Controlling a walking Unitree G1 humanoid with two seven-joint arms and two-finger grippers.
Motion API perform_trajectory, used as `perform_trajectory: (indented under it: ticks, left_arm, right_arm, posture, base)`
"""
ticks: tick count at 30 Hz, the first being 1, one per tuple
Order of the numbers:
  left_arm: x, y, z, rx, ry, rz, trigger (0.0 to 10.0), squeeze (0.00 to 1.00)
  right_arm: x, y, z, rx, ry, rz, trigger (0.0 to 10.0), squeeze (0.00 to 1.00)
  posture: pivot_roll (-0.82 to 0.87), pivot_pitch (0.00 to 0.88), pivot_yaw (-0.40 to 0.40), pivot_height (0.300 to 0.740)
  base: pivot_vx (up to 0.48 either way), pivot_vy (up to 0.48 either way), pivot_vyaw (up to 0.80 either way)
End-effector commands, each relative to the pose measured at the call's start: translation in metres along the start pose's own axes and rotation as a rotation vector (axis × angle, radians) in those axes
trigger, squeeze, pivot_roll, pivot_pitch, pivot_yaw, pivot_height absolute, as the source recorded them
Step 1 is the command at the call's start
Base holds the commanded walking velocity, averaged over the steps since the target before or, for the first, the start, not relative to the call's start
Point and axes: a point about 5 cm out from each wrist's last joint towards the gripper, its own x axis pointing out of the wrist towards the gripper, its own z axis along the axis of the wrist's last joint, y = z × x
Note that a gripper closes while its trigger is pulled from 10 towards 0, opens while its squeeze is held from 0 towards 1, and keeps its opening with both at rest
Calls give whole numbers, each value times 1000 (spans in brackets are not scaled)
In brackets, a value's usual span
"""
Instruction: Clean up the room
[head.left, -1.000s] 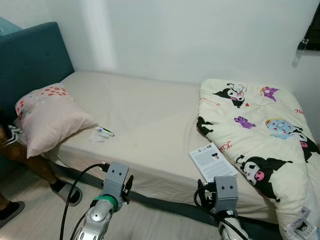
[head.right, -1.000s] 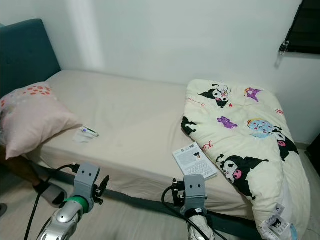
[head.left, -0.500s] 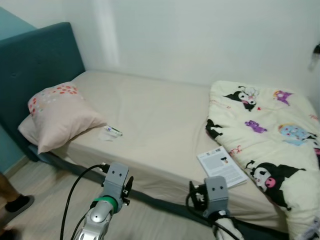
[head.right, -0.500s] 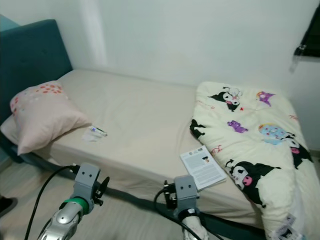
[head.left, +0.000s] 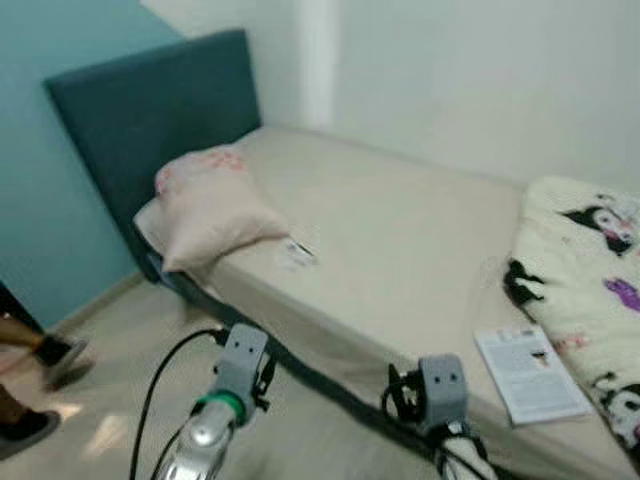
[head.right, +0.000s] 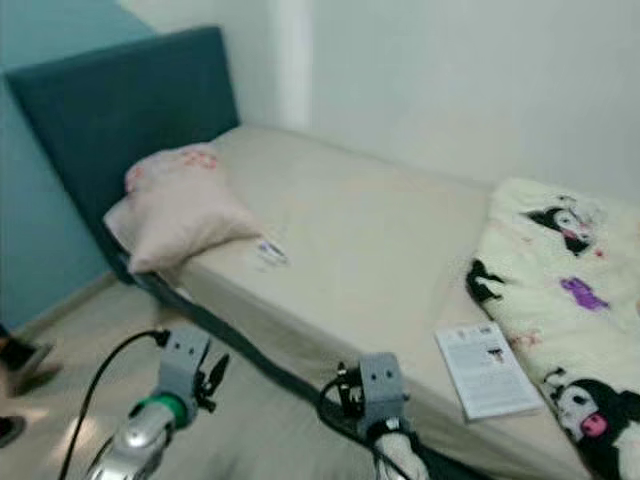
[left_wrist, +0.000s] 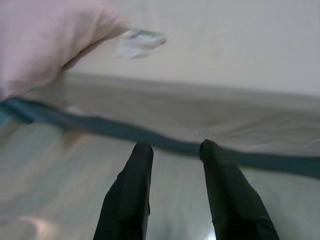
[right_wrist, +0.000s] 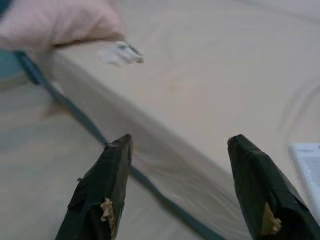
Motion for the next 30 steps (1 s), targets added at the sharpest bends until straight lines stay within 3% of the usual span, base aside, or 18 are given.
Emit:
perform_trajectory:
  ticks: [1, 30]
  left_arm:
    - [-2, 0, -6, 2, 23, 1, 10000, 0]
    - [1, -1, -6, 11, 27, 1, 10000, 0]
  right_arm:
    - [-3, 2, -5, 14, 22, 3, 10000, 0]
    - [0, 3, -6, 12, 26, 17, 10000, 0]
  posture:
    - [-186, 0, 105, 735]
    - [-184, 0, 104, 735]
  base:
    - [0, 0, 775]
    - [0, 0, 775]
